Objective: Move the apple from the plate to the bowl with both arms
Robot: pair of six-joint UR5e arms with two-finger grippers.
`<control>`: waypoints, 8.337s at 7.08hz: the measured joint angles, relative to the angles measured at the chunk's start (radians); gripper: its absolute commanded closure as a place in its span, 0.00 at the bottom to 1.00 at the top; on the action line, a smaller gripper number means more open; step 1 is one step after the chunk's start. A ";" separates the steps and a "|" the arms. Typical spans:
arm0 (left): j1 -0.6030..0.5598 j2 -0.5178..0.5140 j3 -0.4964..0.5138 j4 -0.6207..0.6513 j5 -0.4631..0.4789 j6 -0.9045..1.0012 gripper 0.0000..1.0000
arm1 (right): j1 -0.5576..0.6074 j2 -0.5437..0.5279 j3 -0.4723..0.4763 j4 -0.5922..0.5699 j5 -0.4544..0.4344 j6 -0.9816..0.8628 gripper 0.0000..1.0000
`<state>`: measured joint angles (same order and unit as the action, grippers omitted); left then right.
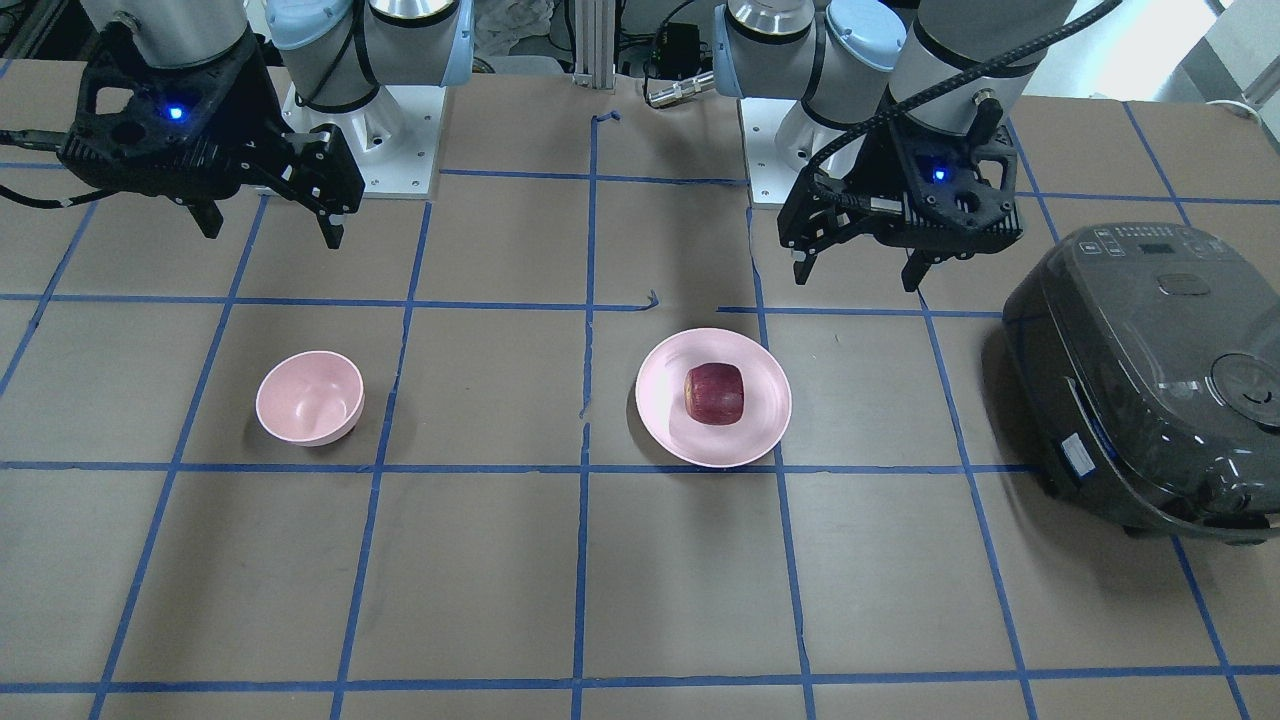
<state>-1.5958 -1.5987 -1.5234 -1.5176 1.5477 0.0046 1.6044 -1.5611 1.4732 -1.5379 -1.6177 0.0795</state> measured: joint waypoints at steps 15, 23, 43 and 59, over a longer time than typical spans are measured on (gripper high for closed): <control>-0.001 -0.005 -0.015 0.008 0.000 0.000 0.00 | 0.000 0.002 0.021 -0.010 0.018 0.000 0.00; -0.040 -0.134 -0.186 0.274 -0.015 -0.074 0.00 | -0.376 0.000 0.030 -0.011 0.026 -0.523 0.00; -0.139 -0.253 -0.346 0.489 -0.062 -0.131 1.00 | -0.249 0.277 0.485 -0.595 0.078 -0.285 1.00; -0.343 -0.347 -0.219 0.579 -0.296 -0.532 1.00 | 0.035 0.160 0.096 -0.156 0.031 -0.037 0.00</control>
<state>-1.9384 -1.9453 -1.7424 -0.9388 1.2519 -0.5278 1.6394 -1.4014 1.5690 -1.6940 -1.5863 0.0430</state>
